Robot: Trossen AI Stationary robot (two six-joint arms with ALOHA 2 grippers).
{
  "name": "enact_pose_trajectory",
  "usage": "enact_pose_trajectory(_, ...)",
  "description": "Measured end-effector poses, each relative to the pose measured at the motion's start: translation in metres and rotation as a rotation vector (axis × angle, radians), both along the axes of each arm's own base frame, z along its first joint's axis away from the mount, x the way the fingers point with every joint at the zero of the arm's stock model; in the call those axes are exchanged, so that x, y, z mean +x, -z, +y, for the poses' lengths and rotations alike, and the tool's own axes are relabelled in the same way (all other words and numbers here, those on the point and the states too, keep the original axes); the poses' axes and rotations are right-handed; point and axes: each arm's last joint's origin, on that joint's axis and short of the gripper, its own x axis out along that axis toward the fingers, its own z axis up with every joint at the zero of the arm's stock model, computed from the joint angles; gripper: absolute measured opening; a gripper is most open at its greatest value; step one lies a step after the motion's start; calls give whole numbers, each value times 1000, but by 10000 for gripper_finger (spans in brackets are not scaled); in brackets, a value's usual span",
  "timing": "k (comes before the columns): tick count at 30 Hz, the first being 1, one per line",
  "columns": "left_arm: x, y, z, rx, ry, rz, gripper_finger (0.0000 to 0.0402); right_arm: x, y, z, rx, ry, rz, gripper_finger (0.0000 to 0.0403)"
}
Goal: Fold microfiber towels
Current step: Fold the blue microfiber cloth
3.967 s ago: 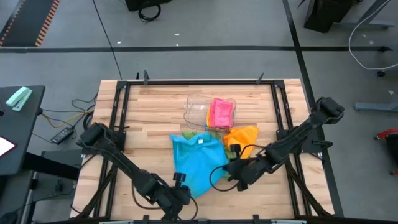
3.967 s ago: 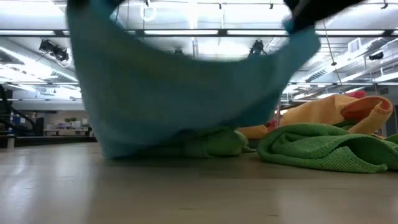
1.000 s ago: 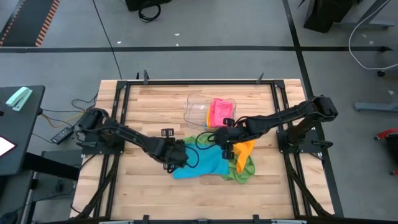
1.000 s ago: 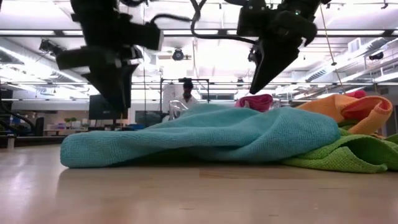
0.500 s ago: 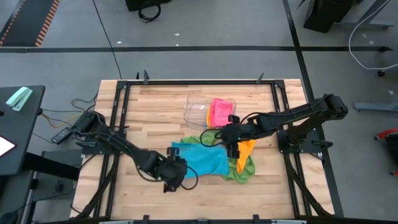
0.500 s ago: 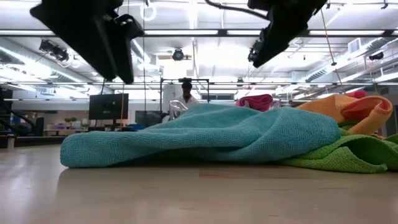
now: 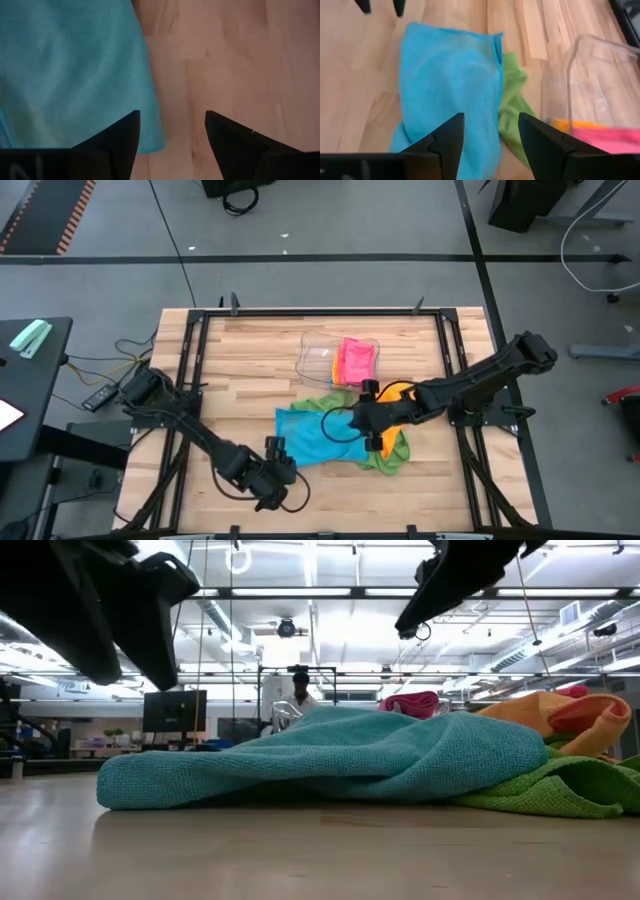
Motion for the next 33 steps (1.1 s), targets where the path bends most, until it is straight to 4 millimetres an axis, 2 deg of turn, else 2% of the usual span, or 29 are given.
enact_pose_trajectory(7, -2, 0, -3, 3, 7, -1, 210, -2, 20, -6, 22, 59, -29, 196)
enact_pose_trajectory(12, -1, 3, -4, 4, 9, 2, 210, -3, 25, -3, 53, 56, -80, 196)
enact_pose_trajectory(23, -1, 22, -10, 77, 58, 50, 247, -1, 22, 3, 66, 30, -134, 196)
enact_pose_trajectory(33, 3, 52, -11, 159, 25, 91, 219, 0, 20, 4, 81, 31, -157, 196)
